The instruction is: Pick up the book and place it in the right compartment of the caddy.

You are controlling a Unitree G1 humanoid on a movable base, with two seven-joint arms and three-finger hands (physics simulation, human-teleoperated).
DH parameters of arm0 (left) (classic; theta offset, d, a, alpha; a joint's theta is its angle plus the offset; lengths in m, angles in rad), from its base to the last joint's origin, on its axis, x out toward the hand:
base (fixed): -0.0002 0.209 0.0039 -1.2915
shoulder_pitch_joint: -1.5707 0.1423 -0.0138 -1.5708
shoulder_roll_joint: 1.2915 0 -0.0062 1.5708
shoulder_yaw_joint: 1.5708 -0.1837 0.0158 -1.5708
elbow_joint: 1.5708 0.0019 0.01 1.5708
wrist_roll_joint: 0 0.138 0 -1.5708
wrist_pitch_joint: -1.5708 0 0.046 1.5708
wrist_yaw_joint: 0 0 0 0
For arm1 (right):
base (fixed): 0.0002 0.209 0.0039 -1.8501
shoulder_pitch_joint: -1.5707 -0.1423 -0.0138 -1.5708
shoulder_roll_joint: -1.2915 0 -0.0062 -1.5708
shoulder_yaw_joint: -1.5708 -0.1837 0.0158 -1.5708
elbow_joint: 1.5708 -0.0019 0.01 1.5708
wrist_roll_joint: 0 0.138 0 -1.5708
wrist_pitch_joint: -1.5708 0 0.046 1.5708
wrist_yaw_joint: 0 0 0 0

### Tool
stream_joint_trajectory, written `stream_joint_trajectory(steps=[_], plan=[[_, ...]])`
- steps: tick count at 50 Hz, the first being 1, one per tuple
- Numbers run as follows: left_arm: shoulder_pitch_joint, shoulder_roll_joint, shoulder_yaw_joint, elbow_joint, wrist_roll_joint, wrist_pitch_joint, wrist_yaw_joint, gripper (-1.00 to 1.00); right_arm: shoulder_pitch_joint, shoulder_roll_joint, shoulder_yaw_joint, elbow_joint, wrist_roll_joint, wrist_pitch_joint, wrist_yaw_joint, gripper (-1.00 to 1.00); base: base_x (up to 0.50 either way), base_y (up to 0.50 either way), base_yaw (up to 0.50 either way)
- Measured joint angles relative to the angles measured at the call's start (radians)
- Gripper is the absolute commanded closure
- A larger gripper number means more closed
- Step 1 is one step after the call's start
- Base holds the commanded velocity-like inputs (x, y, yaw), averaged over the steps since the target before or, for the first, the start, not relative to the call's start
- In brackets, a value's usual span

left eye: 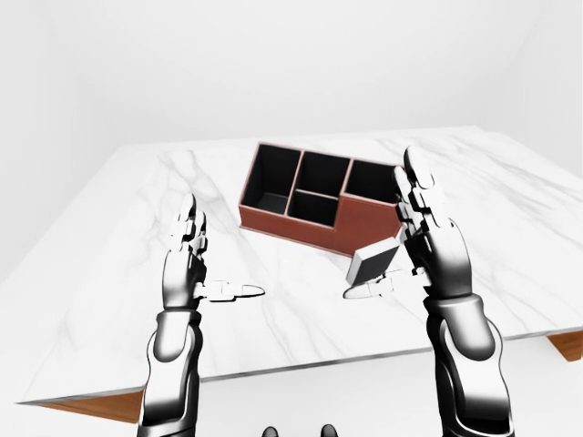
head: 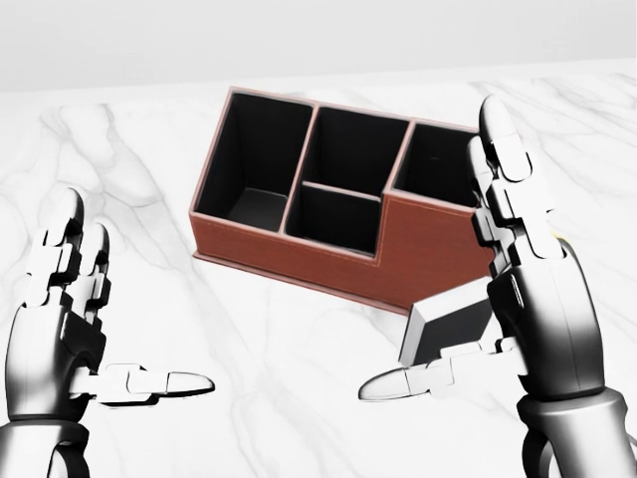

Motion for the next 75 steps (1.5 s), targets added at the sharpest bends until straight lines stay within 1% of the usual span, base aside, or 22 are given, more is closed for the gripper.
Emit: stream_joint_trajectory(steps=[33,39,42,44,51,52,63,64,66,73,75], plan=[[-0.002,0.001,0.001,0.004,0.001,-0.001,0.001,-1.0,0.008,0.002,0.008,-0.008,-0.009,0.0,0.008,-1.0,0.18,-0.02,0.0],[-0.002,0.0,0.0,0.004,0.001,-0.001,0.001,-1.0,0.021,-0.002,0.021,0.003,-0.051,0.0,0.004,-1.0,0.0,0.0,0.0],[-0.001,0.0,0.0,0.004,0.0,0.0,0.0,-1.0,0.034,-0.008,0.031,0.015,-0.109,-0.023,-0.003,-1.0,0.0,0.0,0.0],[-0.001,0.0,0.0,0.003,0.0,0.001,0.0,-1.0,0.043,-0.01,0.037,0.022,-0.157,-0.047,-0.008,-1.0,0.0,0.0,0.0],[-0.001,0.0,0.001,0.0,-0.003,0.005,0.0,-1.0,0.082,-0.016,0.059,0.048,-0.377,-0.171,-0.041,-1.0,0.0,0.0,0.0],[-0.001,0.0,0.001,0.0,-0.004,0.006,0.0,-1.0,0.089,-0.018,0.064,0.05,-0.412,-0.175,-0.046,-1.0,0.0,0.0,0.0],[0.0,-0.001,0.001,-0.011,-0.015,0.019,-0.002,-1.0,0.176,-0.037,0.091,0.071,-0.824,-0.175,-0.095,-1.0,0.0,0.0,0.0],[0.001,-0.001,0.001,-0.012,-0.016,0.02,-0.003,-1.0,0.182,-0.039,0.092,0.071,-0.857,-0.175,-0.096,-0.86,0.0,0.0,0.0],[0.002,-0.001,0.001,-0.016,-0.018,0.022,-0.005,-1.0,0.194,-0.043,0.097,0.072,-0.927,-0.175,-0.099,-0.76,0.0,0.0,0.0],[0.007,-0.003,0.0,-0.029,-0.026,0.032,-0.009,-1.0,0.228,-0.059,0.114,0.069,-1.132,-0.175,-0.105,-0.69,0.0,0.0,0.0],[0.008,-0.003,0.0,-0.032,-0.028,0.036,-0.01,-1.0,0.238,-0.063,0.119,0.066,-1.175,-0.175,-0.107,-0.63,0.0,0.0,0.0]])
